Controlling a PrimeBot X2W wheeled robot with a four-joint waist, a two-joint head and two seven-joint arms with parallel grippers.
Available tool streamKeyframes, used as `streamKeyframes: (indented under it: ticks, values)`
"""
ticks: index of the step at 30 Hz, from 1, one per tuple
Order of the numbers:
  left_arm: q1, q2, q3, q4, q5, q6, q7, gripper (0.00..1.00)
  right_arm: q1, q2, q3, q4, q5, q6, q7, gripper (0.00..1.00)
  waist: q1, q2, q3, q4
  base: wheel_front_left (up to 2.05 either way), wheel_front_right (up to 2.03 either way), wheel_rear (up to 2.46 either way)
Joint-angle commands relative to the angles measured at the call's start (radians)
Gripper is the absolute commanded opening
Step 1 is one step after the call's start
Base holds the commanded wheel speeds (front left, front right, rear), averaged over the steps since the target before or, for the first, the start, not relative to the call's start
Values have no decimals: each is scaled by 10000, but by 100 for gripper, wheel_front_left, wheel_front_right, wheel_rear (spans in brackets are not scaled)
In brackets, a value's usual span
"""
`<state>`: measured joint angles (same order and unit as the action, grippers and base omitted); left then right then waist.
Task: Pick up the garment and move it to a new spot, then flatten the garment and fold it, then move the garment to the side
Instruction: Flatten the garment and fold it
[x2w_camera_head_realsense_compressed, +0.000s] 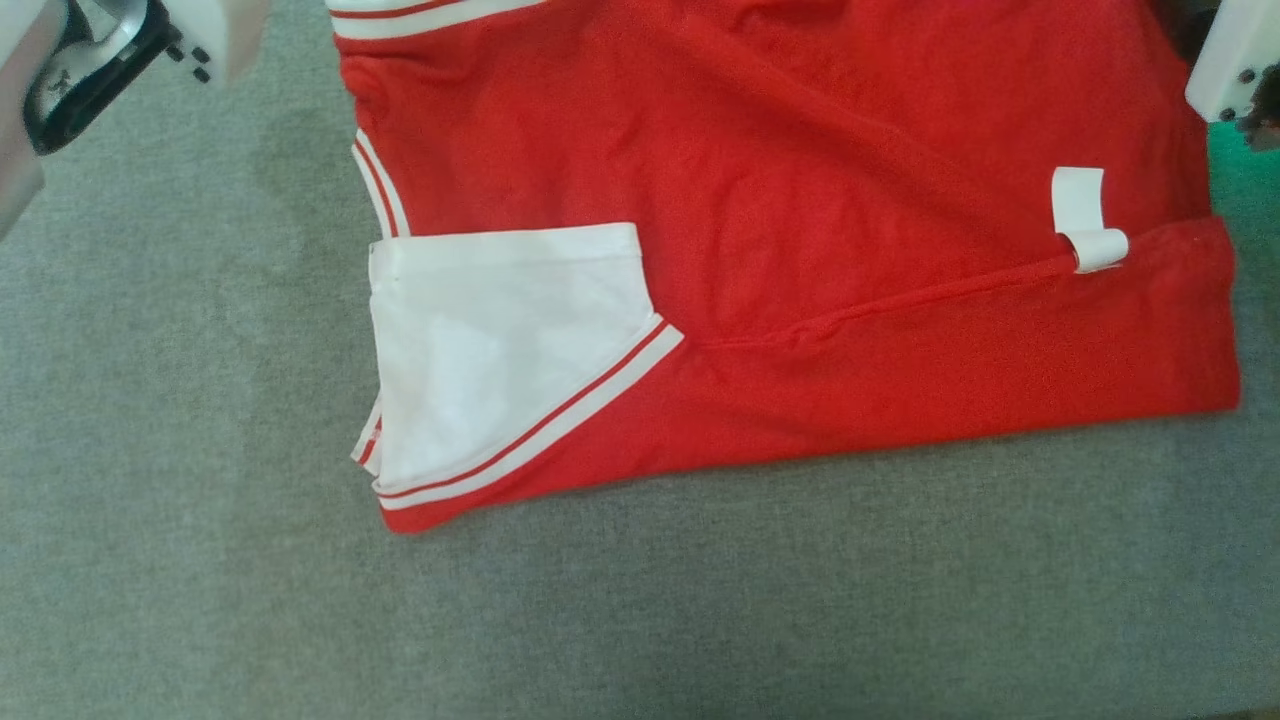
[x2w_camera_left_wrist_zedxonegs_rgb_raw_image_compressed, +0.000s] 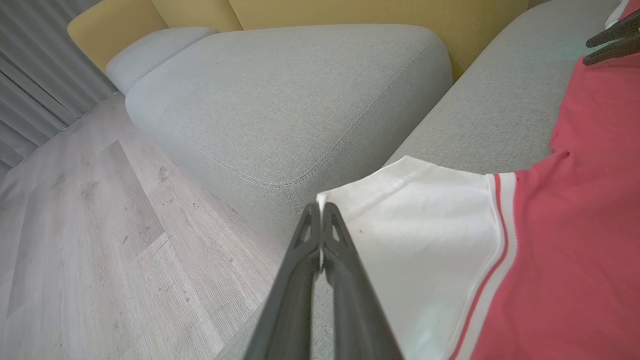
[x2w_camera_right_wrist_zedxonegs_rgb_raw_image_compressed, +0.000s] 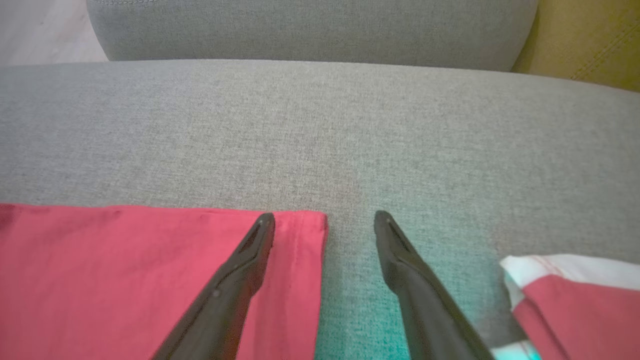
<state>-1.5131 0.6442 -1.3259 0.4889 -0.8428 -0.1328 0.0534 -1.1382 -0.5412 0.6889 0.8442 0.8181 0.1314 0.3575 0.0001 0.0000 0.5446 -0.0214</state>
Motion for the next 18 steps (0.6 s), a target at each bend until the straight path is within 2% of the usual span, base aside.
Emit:
streamKeyframes:
  ticks: [1, 2, 4, 5, 6, 8, 10, 11, 15, 17, 18]
  values:
    - [-455, 264, 456, -131, 115, 21, 50, 0, -109, -43, 40, -113, -47, -7, 33, 100, -1, 0, 13, 31, 0, 0, 0]
    - [-450, 259, 456, -155, 117, 21, 67, 0, -139, -27, 81, -39, -42, -7, 66, 97, -1, 0, 19, 50, 0, 0, 0]
    - [-445, 251, 456, -202, 108, 21, 101, 0, -188, -8, 163, 86, -16, -7, 147, 85, -1, 0, 33, 83, 0, 0, 0]
    - [-444, 246, 456, -226, 99, 21, 113, 0, -206, -10, 203, 130, -5, -7, 161, 84, -1, 0, 42, 101, 0, 0, 0]
    - [-449, 238, 456, -269, 76, 21, 134, 0, -236, -13, 287, 203, 57, -7, 253, 71, -1, 0, 63, 133, 0, 0, 0]
    - [-450, 239, 456, -304, 53, 21, 149, 0, -261, -11, 360, 268, 144, -7, 366, 52, -1, 0, 81, 153, 0, 0, 0]
    - [-440, 248, 456, -329, 38, 21, 149, 0, -282, -12, 426, 305, 219, -7, 421, 40, -1, 0, 91, 168, 0, 0, 0]
    - [-431, 254, 456, -337, 33, 21, 146, 0, -293, -18, 459, 317, 247, -7, 428, 36, -1, 0, 92, 173, 0, 0, 0]
    - [-378, 262, 456, -364, 12, 21, 142, 0, -362, -51, 625, 343, 256, -7, 345, 31, -1, 0, 80, 204, 0, 0, 0]
    - [-353, 254, 456, -380, 24, 21, 136, 0, -409, -80, 710, 344, 234, -7, 225, 20, -1, 0, 67, 230, 0, 0, 0]
    - [-353, 251, 456, -385, 33, 21, 123, 0, -437, -95, 738, 341, 230, -7, 129, 0, -1, 0, 68, 243, 0, 0, 0]
